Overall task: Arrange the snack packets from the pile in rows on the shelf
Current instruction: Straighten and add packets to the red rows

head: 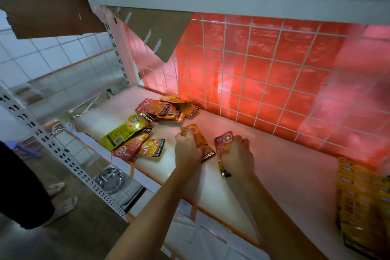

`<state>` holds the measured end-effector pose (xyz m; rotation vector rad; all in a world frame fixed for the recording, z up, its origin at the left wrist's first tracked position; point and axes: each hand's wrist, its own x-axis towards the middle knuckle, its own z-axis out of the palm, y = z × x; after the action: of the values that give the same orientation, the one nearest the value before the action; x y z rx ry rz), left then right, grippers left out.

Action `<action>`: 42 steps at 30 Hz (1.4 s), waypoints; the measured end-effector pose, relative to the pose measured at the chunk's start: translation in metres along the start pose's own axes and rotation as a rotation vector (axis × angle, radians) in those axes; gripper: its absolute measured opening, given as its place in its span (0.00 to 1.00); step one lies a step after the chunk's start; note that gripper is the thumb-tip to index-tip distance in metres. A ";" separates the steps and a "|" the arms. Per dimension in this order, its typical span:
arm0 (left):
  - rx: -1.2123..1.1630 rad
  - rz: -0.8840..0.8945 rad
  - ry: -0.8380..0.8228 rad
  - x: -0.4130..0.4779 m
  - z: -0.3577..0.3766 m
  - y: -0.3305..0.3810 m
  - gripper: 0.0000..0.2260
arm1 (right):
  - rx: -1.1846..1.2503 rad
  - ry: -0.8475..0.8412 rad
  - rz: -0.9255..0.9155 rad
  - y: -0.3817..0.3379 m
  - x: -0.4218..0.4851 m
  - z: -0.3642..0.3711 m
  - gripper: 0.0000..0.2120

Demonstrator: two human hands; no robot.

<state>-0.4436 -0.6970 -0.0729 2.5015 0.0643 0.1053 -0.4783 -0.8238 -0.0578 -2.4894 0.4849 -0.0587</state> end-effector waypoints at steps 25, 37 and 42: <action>-0.417 0.146 -0.537 -0.155 0.100 0.170 0.05 | 0.402 0.545 0.382 0.215 -0.109 -0.179 0.21; -0.124 0.253 -0.434 -0.179 0.108 0.189 0.10 | 0.497 0.510 0.368 0.256 -0.133 -0.192 0.21; -0.053 0.282 -0.289 -0.191 0.109 0.198 0.12 | 0.509 0.491 0.342 0.267 -0.137 -0.199 0.21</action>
<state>-0.6199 -0.9340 -0.0535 2.4328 -0.4050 -0.1371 -0.7238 -1.0863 -0.0356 -1.8543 0.9582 -0.5890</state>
